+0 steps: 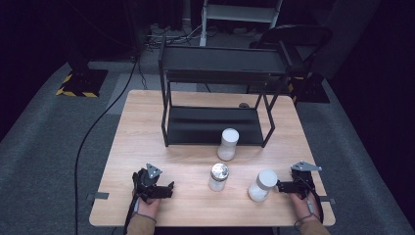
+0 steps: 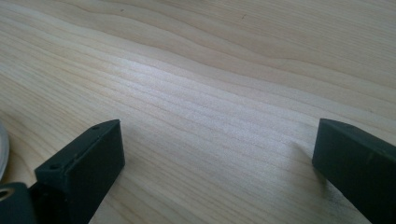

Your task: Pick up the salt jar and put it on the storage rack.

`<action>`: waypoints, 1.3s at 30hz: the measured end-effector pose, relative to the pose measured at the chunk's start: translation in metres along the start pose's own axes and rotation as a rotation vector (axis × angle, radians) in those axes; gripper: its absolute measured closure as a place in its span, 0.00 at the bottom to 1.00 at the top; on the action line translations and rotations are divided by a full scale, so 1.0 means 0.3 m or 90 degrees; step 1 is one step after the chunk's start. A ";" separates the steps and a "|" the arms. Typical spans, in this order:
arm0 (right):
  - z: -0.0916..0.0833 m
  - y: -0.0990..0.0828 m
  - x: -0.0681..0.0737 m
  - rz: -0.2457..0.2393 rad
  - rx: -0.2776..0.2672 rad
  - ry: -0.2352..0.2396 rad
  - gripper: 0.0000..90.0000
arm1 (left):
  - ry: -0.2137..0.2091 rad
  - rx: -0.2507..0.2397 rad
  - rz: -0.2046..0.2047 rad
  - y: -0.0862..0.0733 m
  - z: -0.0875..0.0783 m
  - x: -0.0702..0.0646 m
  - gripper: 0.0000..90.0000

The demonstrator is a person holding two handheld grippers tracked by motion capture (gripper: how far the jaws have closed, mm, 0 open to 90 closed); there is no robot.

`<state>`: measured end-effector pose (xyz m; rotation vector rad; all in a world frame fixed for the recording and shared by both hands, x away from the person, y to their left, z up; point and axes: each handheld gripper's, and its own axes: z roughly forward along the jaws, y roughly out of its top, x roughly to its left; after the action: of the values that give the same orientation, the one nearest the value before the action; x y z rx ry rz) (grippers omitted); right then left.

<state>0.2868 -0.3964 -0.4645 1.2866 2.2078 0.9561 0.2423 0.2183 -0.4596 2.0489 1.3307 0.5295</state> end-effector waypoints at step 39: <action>0.000 0.001 -0.003 0.001 0.000 0.000 0.02 | -0.047 -0.174 0.031 -0.062 -0.188 -0.049 0.09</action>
<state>0.2875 -0.3971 -0.4643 1.2896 2.2074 0.9567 0.1885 0.2266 -0.4319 1.8610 1.1023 0.6149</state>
